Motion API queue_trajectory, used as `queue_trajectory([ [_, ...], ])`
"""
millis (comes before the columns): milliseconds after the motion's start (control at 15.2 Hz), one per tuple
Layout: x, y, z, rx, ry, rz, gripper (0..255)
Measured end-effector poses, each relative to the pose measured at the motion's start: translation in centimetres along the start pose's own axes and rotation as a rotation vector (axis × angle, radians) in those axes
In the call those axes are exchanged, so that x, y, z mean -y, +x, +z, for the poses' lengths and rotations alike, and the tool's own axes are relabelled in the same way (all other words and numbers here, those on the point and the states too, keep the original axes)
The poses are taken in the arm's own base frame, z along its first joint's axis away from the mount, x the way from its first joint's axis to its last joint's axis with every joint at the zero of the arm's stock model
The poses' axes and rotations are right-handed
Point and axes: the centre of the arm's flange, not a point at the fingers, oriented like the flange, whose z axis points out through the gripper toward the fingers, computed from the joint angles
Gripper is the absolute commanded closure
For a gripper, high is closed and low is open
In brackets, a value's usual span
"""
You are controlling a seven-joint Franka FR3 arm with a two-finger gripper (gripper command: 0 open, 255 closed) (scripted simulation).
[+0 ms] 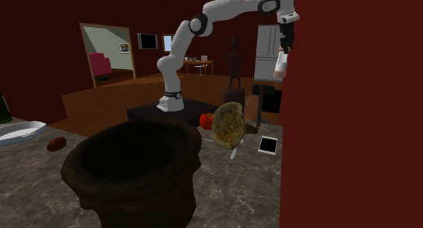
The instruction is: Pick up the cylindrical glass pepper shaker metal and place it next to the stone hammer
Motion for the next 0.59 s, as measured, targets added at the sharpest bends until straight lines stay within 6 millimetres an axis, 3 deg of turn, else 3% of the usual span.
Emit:
queue_trajectory([
  [594,-1.6,-0.5,4.4,0.000,0.000,0.000,255],
])
